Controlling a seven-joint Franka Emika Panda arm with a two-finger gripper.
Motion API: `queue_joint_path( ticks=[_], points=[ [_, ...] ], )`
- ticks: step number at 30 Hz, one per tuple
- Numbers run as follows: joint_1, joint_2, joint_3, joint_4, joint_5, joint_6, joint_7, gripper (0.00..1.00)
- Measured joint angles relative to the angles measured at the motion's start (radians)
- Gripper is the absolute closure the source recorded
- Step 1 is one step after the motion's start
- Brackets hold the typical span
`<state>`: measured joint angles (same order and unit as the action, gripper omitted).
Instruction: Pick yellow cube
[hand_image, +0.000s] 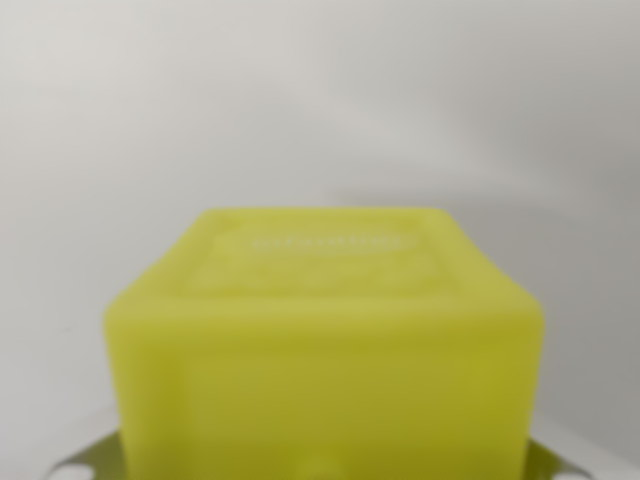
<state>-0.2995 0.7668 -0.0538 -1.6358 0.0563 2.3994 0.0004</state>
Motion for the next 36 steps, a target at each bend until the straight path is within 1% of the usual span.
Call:
queue_joint_path(
  ticks=[18,36],
  points=[
    [0.000,-0.081,0.000,-0.013,-0.008,-0.067,0.005,1.00],
    [-0.001,-0.154,0.000,-0.010,-0.015,-0.144,0.009,1.00]
  ],
)
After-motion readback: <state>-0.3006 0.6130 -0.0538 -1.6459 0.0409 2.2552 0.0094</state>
